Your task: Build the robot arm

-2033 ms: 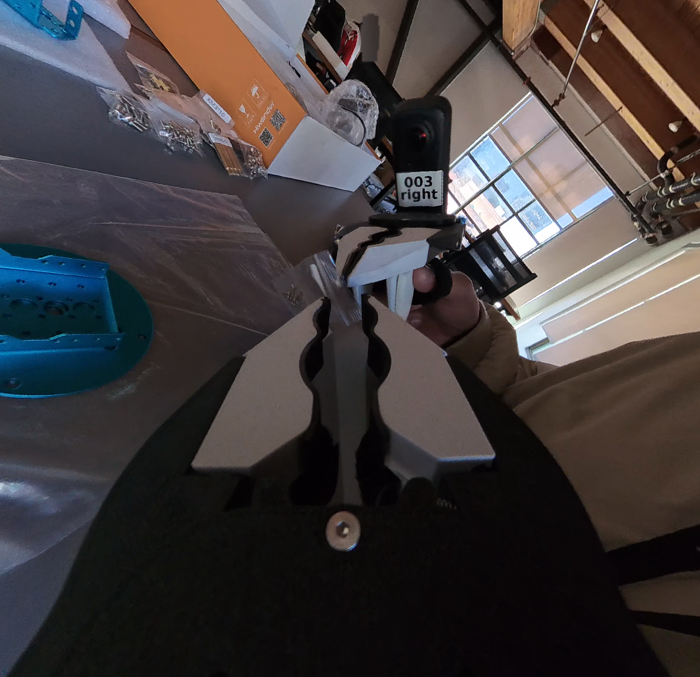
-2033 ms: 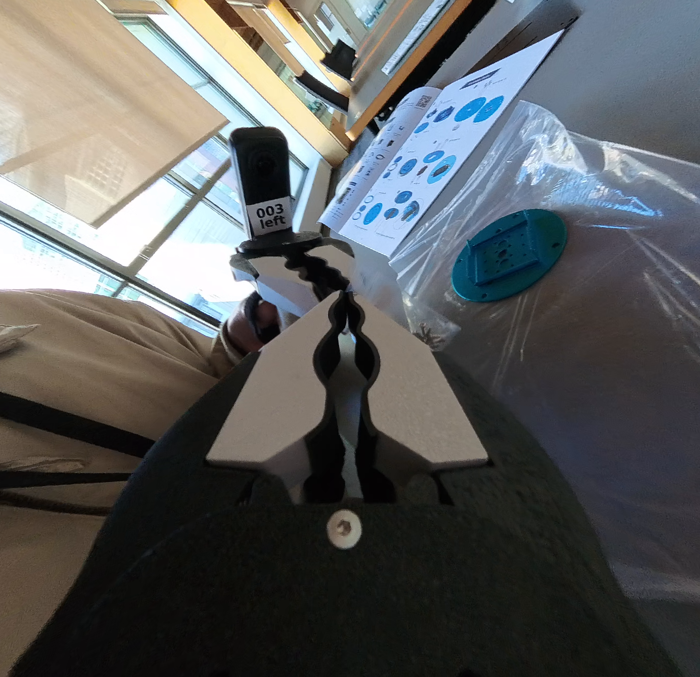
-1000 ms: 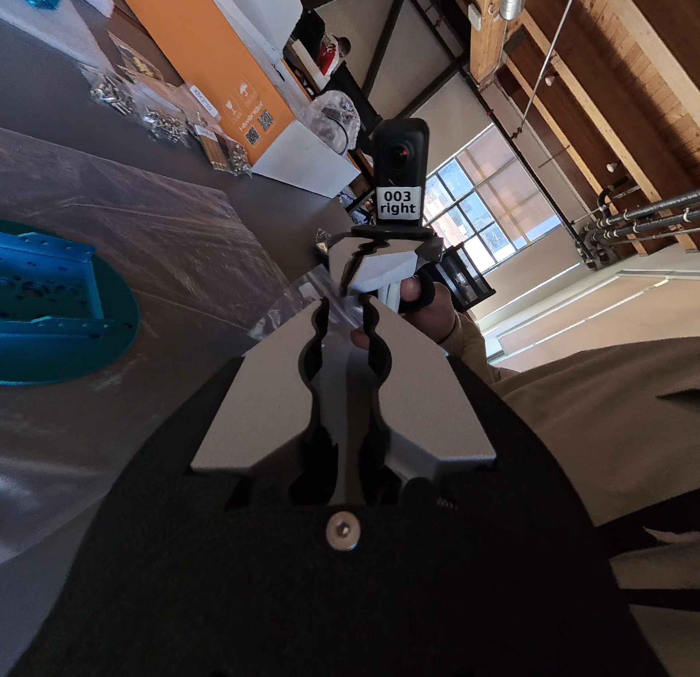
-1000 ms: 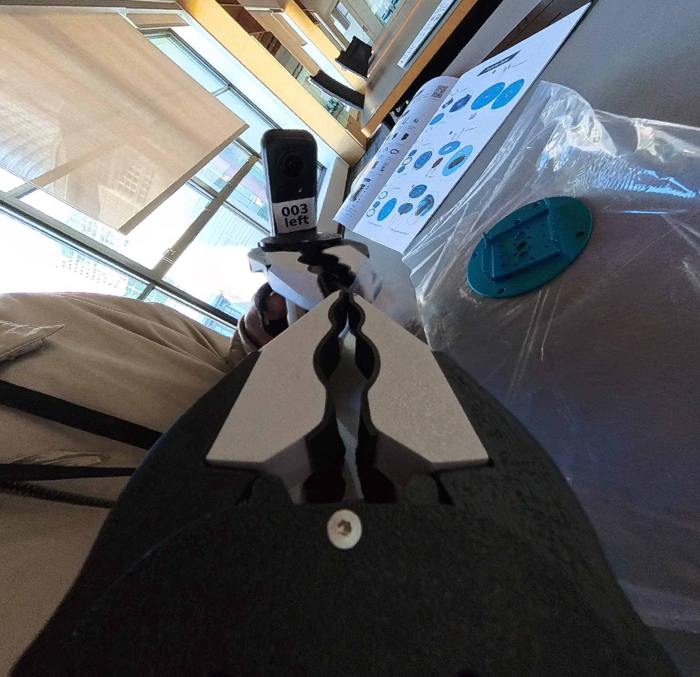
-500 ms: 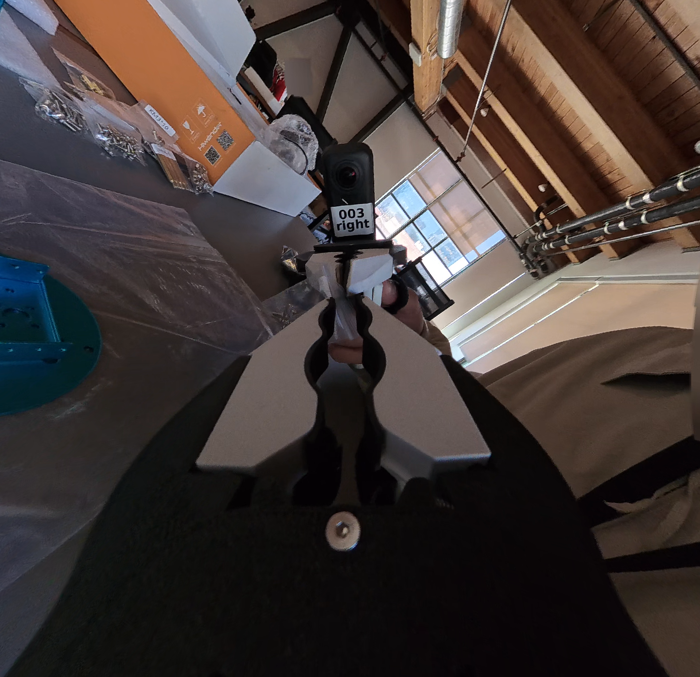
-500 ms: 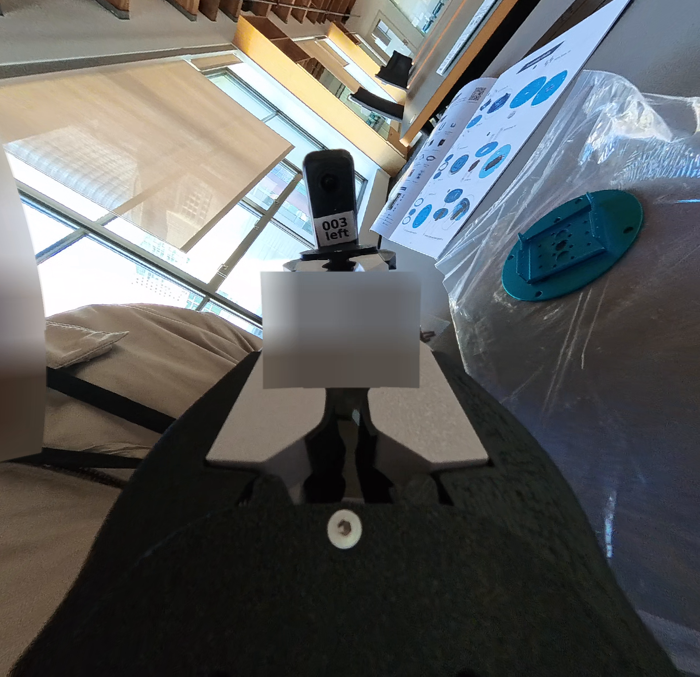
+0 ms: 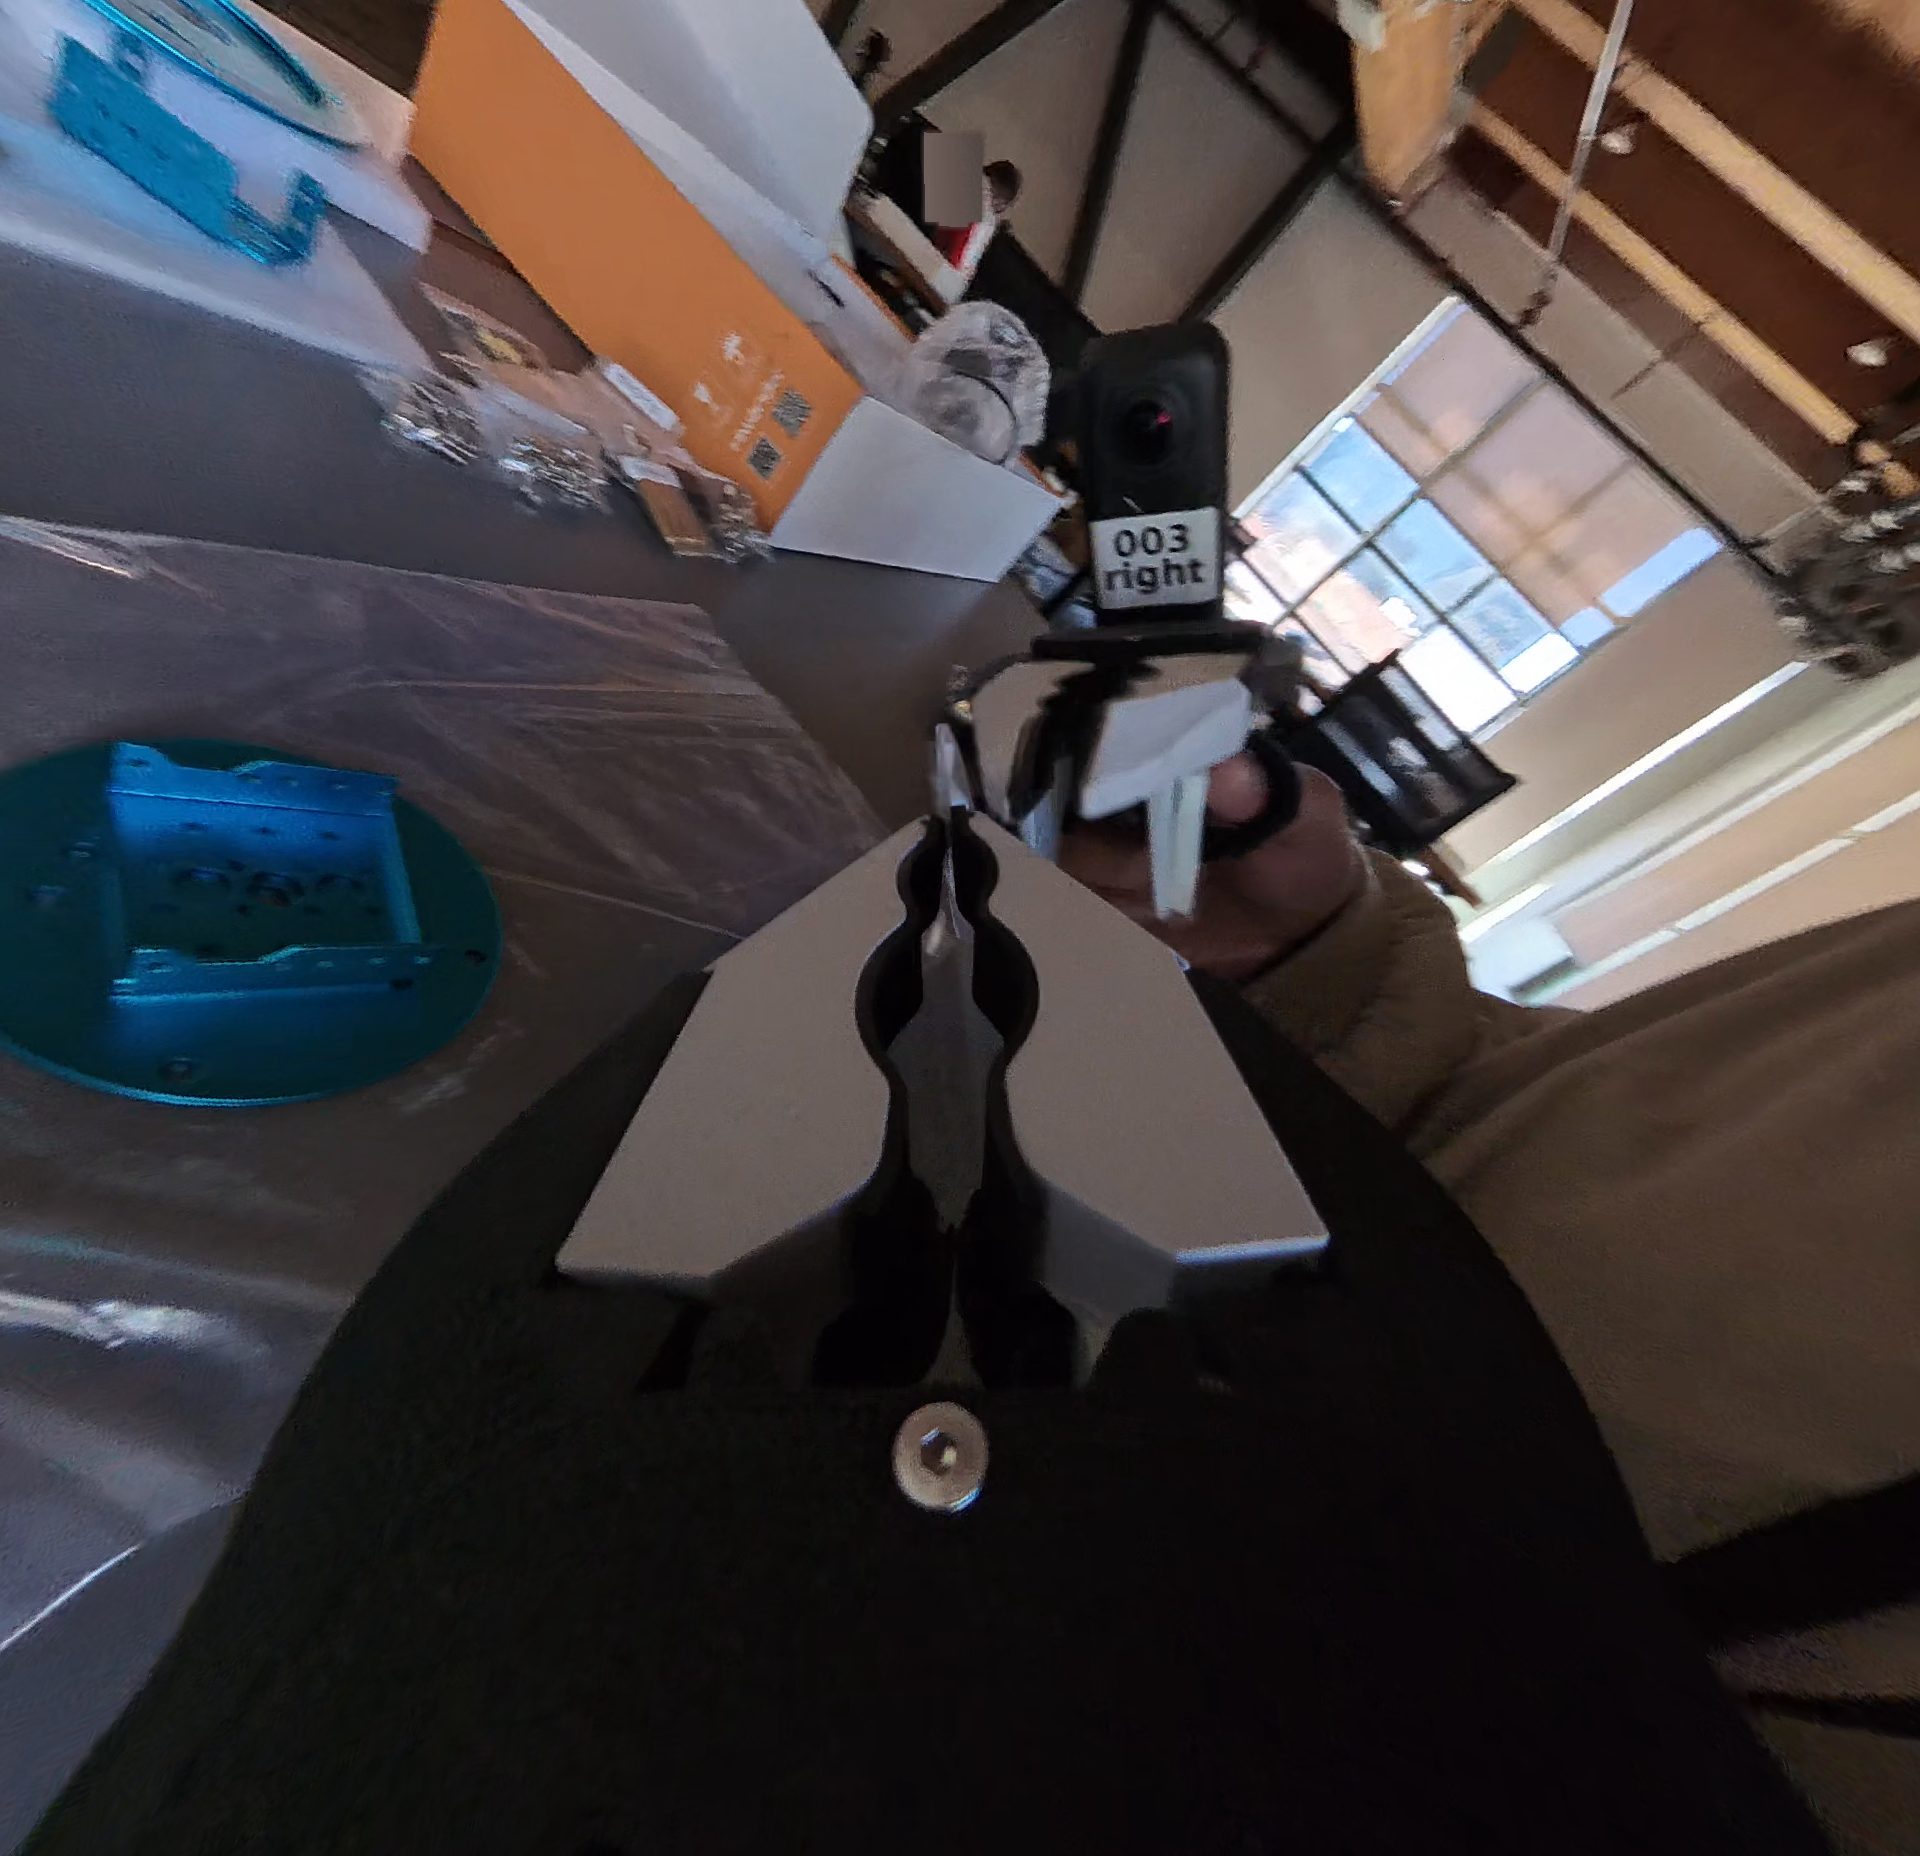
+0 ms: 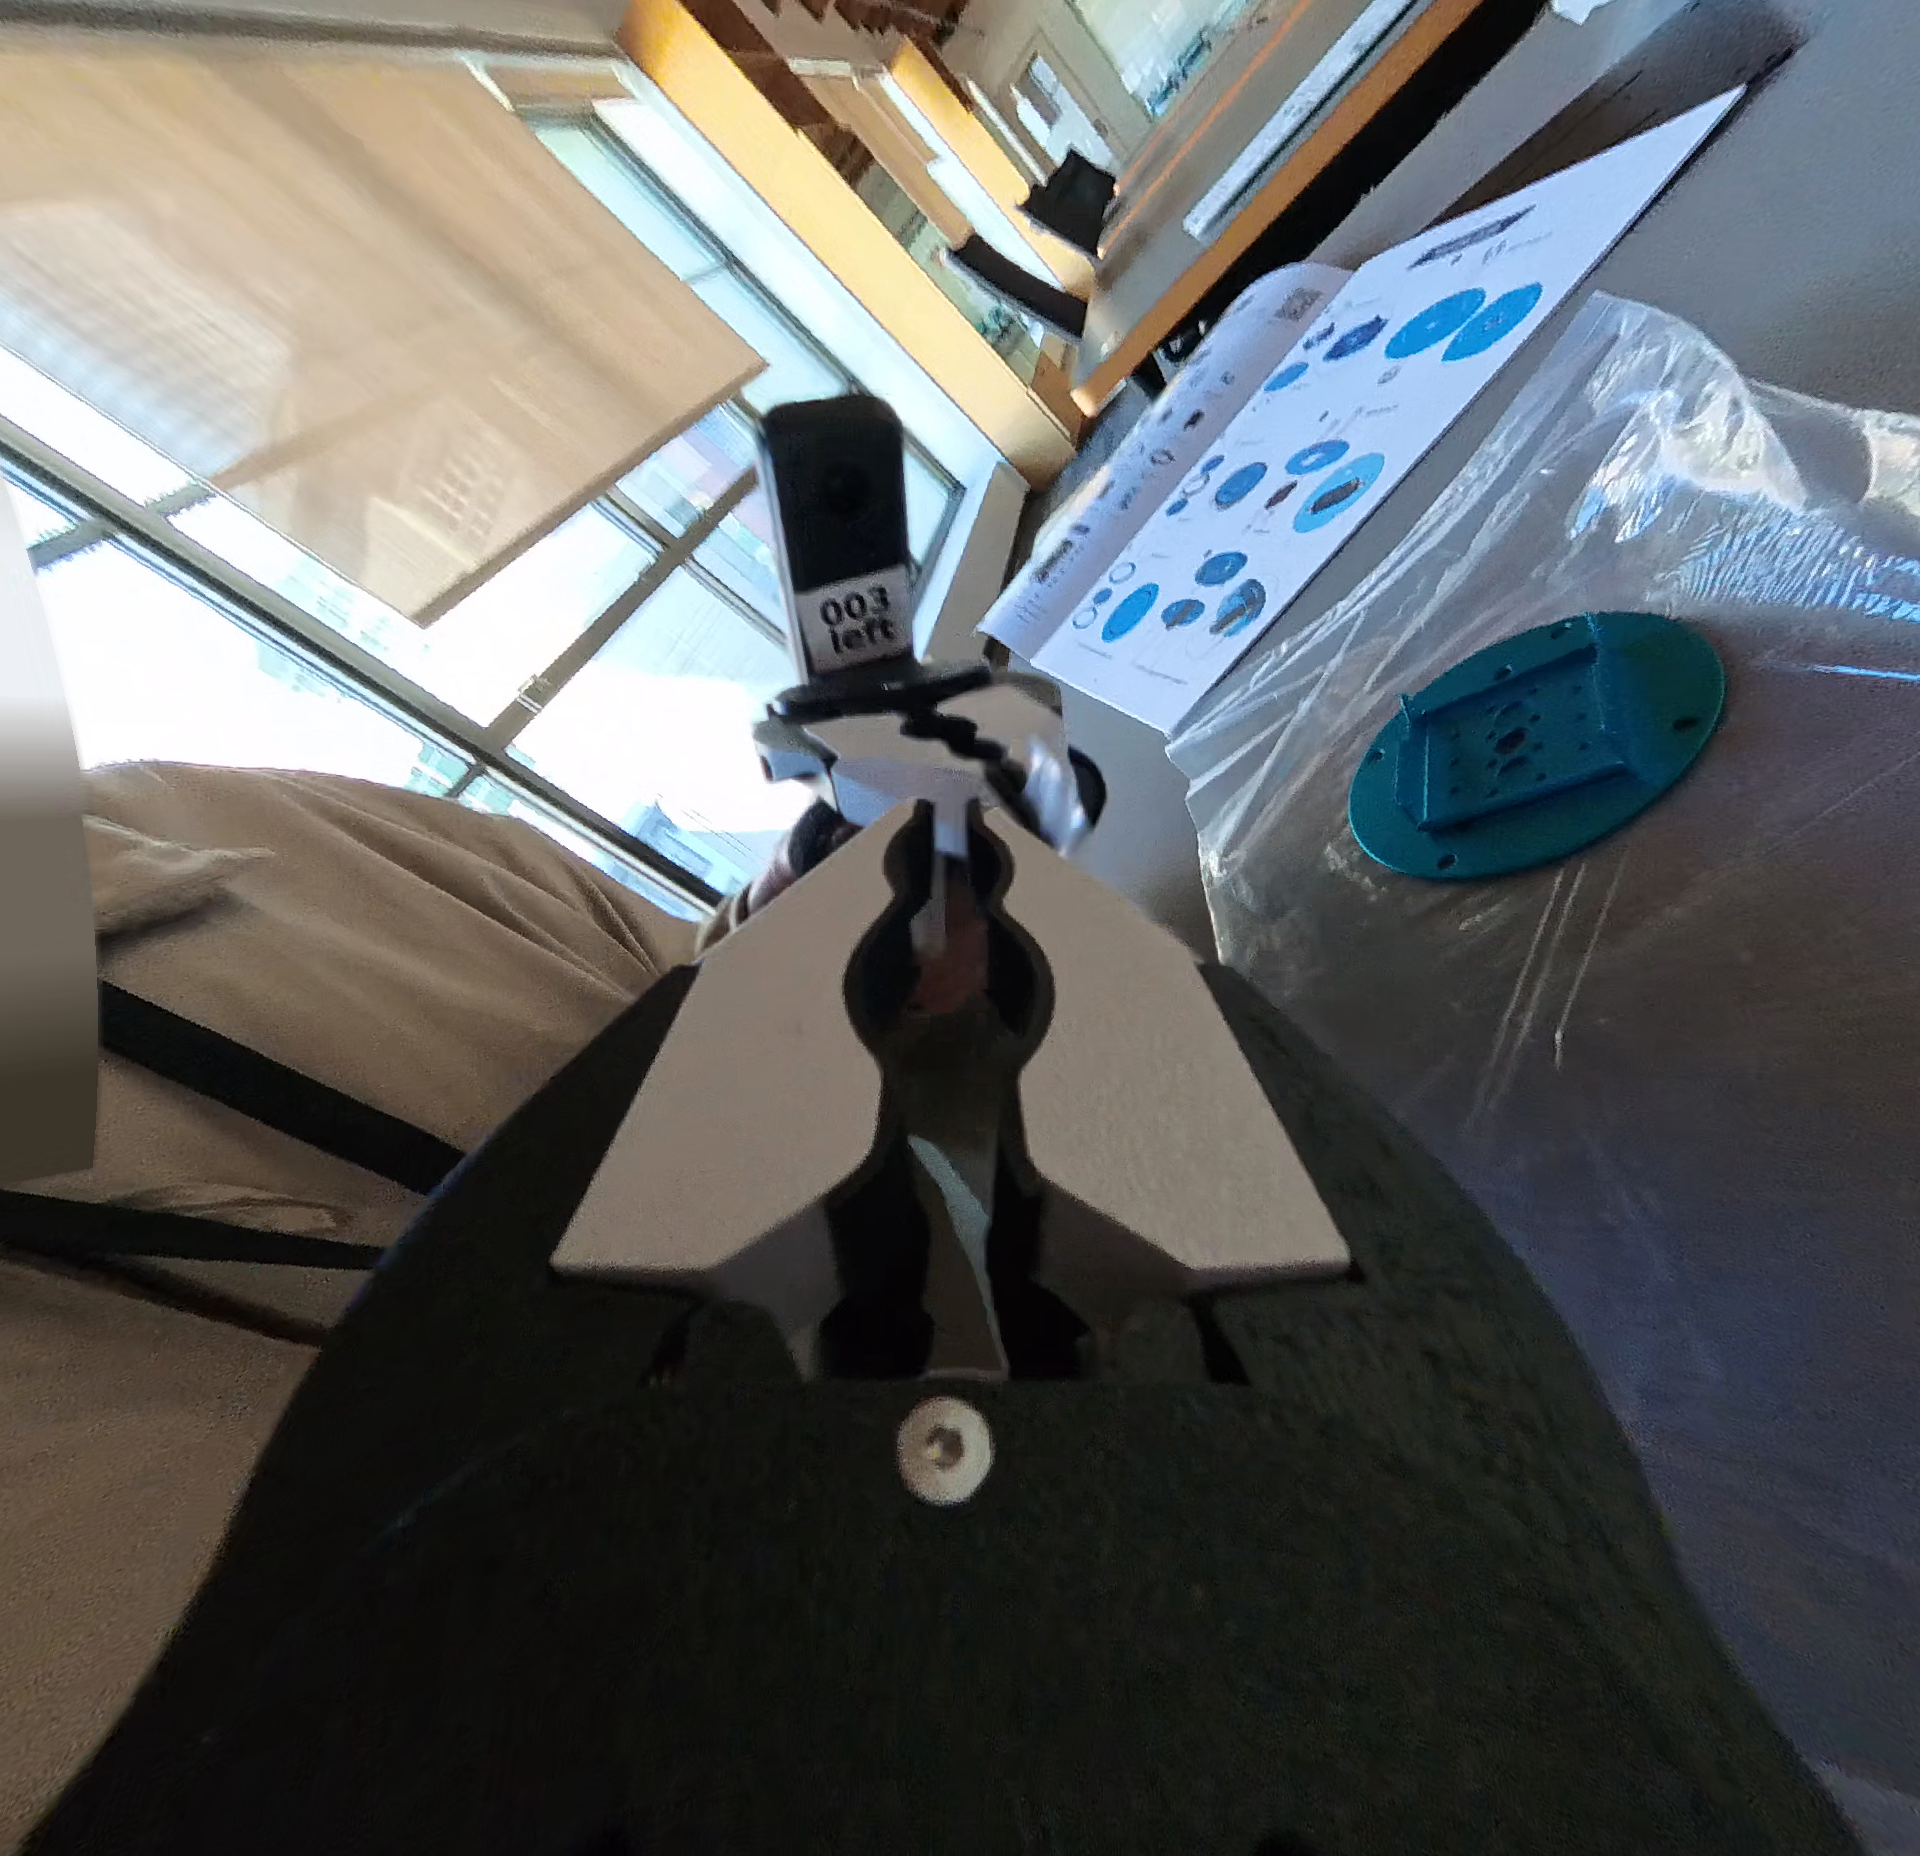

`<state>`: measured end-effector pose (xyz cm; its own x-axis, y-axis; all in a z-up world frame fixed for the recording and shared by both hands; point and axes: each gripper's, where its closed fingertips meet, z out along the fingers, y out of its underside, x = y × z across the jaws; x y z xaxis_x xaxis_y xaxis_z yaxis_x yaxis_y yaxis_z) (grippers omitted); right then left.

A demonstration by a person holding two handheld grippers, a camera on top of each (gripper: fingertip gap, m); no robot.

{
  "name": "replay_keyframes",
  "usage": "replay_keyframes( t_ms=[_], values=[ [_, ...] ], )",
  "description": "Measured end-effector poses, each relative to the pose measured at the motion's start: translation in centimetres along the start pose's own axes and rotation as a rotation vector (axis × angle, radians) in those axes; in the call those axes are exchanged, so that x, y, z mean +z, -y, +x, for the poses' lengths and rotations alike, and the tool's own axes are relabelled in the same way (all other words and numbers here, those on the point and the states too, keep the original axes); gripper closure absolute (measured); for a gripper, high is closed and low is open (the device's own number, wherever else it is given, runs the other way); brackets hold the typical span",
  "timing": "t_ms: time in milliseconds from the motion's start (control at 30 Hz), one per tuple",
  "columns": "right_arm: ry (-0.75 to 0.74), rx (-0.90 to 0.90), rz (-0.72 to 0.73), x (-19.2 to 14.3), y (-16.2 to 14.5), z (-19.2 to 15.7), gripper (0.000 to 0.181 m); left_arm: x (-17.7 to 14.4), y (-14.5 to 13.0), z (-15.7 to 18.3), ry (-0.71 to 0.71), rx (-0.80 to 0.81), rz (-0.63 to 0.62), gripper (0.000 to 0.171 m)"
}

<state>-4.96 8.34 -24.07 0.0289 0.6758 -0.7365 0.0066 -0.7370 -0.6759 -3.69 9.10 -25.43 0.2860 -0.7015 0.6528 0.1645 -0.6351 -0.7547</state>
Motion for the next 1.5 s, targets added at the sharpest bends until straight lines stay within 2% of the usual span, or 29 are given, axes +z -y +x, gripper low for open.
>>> replay_keyframes(
  t_ms=[167,333,367,433,500,667,733,800,933,1000,1067,1200,1333,1400,1500],
  values=[
    [-0.086,-0.136,-0.037,0.5,-0.4,0.5,0.152,-0.4,1.1,-1.0,0.038,-0.04,0.062,0.171],
    [-0.083,-0.177,-0.034,0.6,-0.2,0.1,0.149,-0.5,1.4,-0.5,-0.068,-0.157,0.112,0.171],
    [-0.093,-0.178,-0.041,0.7,-0.4,0.3,0.148,-0.5,1.4,-0.3,-0.091,-0.169,0.118,0.163],
    [-0.129,-0.182,-0.069,0.8,-0.9,1.0,0.141,-0.4,1.5,0.6,-0.158,-0.192,0.123,0.161],
    [-0.083,-0.168,-0.079,1.1,-1.3,0.4,0.154,-0.2,1.3,0.7,-0.157,-0.194,0.11,0.168],
    [-0.093,-0.132,-0.09,1.0,-1.6,1.2,0.164,-1.0,1.3,0.2,-0.1,-0.153,0.098,0.171],
    [-0.138,-0.129,-0.098,0.3,-1.4,2.1,0.164,-2.5,1.3,-1.7,0.033,-0.105,0.083,0.171],
    [-0.23,-0.19,-0.143,-0.2,-1.6,3.4,0.168,-4.4,0.3,-3.7,0.195,-0.049,0.002,0.171],
    [-0.381,-0.381,-0.346,1.5,-4.1,4.8,0.159,-7.6,-1.6,-5.2,0.392,0.049,-0.154,0.169],
    [-0.405,-0.41,-0.411,3.4,-5.5,4.6,0.157,-8.3,-2.3,-4.7,0.394,0.048,-0.193,0.164],
    [-0.456,-0.479,-0.48,4.6,-6.3,4.7,0.156,-8.8,-2.2,-4.4,0.393,0.047,-0.173,0.162],
    [-0.551,-0.528,-0.555,5.1,-6.8,5.8,0.162,-9.7,-2.1,-4.7,0.387,0.015,-0.127,0.162],
    [-0.596,-0.544,-0.609,5.2,-7.5,6.6,0.171,-9.5,-3.2,-4.8,0.347,-0.059,-0.13,0.162],
    [-0.585,-0.551,-0.597,5.4,-7.5,6.5,0.181,-9.0,-3.8,-4.8,0.33,-0.103,-0.135,0.161],
    [-0.572,-0.522,-0.521,5.5,-6.8,6.2,0.181,-7.9,-4.2,-4.3,0.28,-0.18,-0.111,0.16]
  ],
)
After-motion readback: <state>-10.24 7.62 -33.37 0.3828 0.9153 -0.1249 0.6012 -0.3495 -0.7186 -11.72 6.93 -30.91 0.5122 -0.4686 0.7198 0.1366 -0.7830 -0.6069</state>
